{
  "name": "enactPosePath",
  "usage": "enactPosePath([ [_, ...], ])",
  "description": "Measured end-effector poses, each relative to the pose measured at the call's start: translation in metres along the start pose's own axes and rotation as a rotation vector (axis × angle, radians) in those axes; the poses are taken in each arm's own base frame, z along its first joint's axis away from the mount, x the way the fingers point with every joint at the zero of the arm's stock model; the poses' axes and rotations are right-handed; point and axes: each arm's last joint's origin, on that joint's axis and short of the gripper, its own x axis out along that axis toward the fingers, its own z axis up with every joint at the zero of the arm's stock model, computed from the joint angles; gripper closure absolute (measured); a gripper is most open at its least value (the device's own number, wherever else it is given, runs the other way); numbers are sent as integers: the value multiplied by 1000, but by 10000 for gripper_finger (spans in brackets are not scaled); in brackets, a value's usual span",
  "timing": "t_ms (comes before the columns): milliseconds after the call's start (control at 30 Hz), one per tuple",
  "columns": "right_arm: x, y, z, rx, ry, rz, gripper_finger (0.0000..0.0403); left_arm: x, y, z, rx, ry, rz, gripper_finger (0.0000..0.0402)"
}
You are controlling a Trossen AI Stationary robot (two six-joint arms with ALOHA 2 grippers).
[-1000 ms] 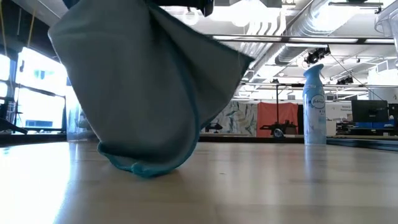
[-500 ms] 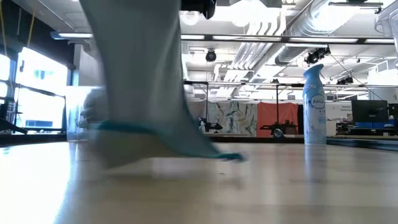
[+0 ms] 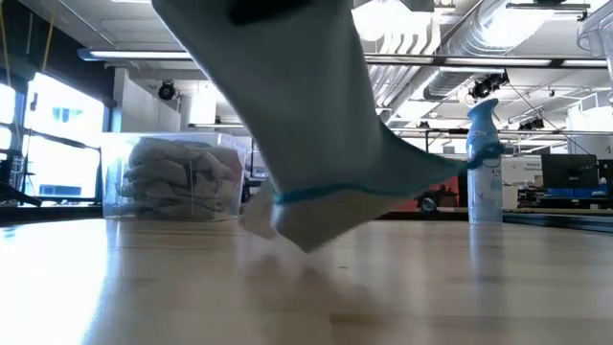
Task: Sort microfiber towel by color & place in baskets
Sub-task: Put the blue microfiber towel into the bottom transparent bin
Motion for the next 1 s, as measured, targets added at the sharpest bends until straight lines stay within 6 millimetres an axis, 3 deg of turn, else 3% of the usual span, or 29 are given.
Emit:
enactPosePath([
  [167,-1,0,-2,80,28,1,370,0,6,-1,-14,49,-2,329],
  [367,-14,3,-2,103,54,-3,396,-1,18,-4,7,116,56,296],
  [733,-111,10,11,245,20,-68,397,-2,24,-6,84,159,84,293],
  [1000,-174,30,-3,390,26,-53,400,-2,25,-6,147,156,98,293],
])
